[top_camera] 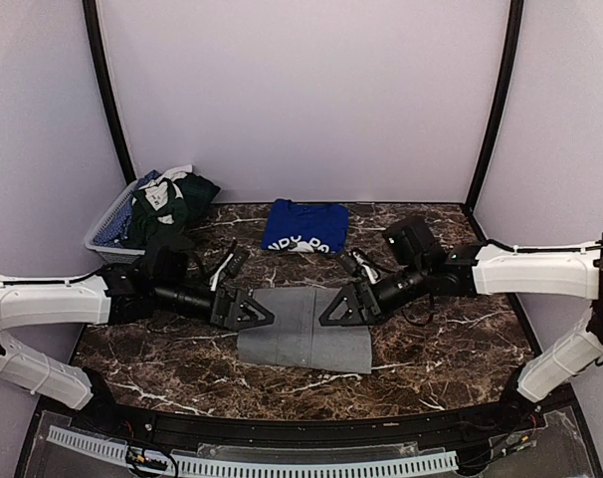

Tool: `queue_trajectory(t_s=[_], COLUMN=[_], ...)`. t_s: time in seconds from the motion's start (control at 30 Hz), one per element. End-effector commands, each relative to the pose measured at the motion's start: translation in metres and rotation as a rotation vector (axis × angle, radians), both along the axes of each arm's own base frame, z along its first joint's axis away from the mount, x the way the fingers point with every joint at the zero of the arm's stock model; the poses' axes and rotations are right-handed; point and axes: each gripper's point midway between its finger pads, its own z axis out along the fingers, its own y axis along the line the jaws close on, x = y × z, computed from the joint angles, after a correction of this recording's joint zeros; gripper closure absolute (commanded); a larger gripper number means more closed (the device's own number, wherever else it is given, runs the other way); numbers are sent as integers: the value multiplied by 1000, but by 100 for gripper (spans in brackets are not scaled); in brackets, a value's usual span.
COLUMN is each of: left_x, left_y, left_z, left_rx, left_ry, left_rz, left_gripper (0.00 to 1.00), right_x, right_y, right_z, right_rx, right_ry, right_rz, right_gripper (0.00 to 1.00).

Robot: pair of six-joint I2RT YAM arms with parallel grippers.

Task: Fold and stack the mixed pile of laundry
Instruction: Move the square-folded shirt to the center of the board, then smooth out the square-folded shirt at the center of the board.

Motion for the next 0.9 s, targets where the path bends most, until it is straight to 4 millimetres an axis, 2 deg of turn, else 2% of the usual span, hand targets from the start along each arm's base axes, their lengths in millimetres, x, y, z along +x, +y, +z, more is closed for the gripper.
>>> queue_trajectory(t_s=[0.0,0.03,0.07,0.13,0.3,0.43,0.53,0.57,0.67,0.73,0.87], left_x=[-29,-29,-28,-25,-16,4,22,28,35,33,23], left_y=[-28,-31,-35,-41,-49,-49,-49,-49,-53,-53,-41], left_z=[13,3,3,-15,-42,-67,-84,-85,-100,-110,-125], left_rx=[-135,-125,-141,-134,-107,-77,-83,-96,-90,-92,-70], left_ry=[91,121,129,171,200,213,218,213,240,266,311], left_rz=[-162,-166,-171,-174,-163,-107,-67,-58,-52,-46,-17], left_gripper=[1,1,1,1,1,1,1,1,1,1,1], right_x=[-16,-17,-20,-22,-18,-13,-8,-6,3,8,3], right_y=[27,30,34,41,53,55,48,44,30,18,0], right_z=[22,19,16,8,-18,-47,-70,-78,-104,-119,-146], right_rx=[191,191,190,182,169,119,68,55,-3,-37,-87], right_ry=[90,102,114,132,171,199,209,217,230,244,287], right_rz=[45,48,55,59,53,40,17,4,-44,-78,-116], right_gripper=[1,1,1,1,2,1,1,1,1,2,1])
